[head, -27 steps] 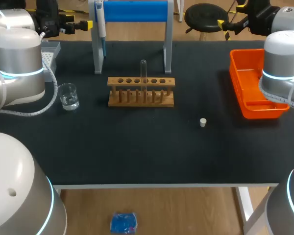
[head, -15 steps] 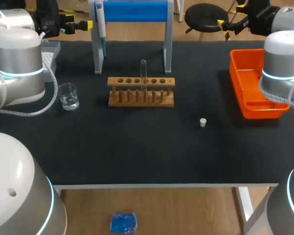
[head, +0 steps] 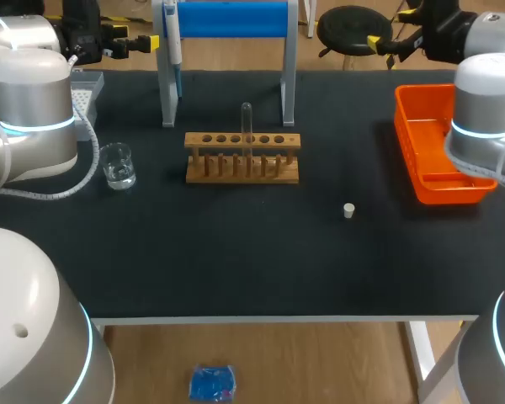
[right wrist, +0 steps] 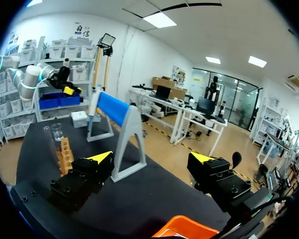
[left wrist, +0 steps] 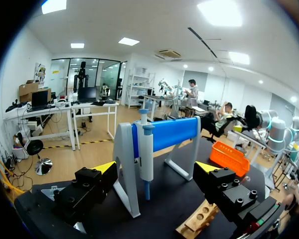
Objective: Invert the test tube, pick up the pipette, mount the tip to pipette, aspirate from beaker and dispense into the tube, eject the tip, return the pipette, and cap with the stopper.
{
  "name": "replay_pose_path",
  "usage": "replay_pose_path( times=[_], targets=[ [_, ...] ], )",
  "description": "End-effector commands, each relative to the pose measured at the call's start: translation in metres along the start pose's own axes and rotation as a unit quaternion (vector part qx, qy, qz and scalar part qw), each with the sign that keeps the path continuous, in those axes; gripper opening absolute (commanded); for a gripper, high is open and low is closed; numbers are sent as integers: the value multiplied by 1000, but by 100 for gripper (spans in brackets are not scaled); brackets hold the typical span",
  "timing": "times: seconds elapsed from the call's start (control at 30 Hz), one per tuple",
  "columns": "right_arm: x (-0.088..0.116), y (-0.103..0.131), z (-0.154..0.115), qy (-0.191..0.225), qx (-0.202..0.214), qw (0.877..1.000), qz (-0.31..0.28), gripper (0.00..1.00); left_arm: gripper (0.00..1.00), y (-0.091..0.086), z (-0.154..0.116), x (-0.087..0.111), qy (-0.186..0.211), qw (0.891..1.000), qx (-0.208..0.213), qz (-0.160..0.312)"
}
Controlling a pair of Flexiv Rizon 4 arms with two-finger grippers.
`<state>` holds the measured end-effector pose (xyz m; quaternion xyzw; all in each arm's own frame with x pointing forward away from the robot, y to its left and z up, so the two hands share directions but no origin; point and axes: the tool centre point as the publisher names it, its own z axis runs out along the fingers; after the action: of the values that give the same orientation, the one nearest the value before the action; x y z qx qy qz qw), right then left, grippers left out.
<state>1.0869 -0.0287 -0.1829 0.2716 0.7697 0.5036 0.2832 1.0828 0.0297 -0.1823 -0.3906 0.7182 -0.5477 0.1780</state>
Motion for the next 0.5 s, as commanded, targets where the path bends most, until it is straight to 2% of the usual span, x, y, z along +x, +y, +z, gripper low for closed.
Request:
replay_pose_path(
  times=[0.03, 0.3, 0.5],
  targets=[
    [21, -8, -29, 35, -11, 999, -14, 100, 100, 0, 0, 0, 0, 1000, 0, 0],
    [65, -16, -39, 116, -33, 992, -29, 100, 100, 0, 0, 0, 0, 1000, 0, 0],
    [99, -22, -47, 176, -48, 983, -34, 100, 100, 0, 0, 0, 0, 1000, 0, 0]
  ],
)
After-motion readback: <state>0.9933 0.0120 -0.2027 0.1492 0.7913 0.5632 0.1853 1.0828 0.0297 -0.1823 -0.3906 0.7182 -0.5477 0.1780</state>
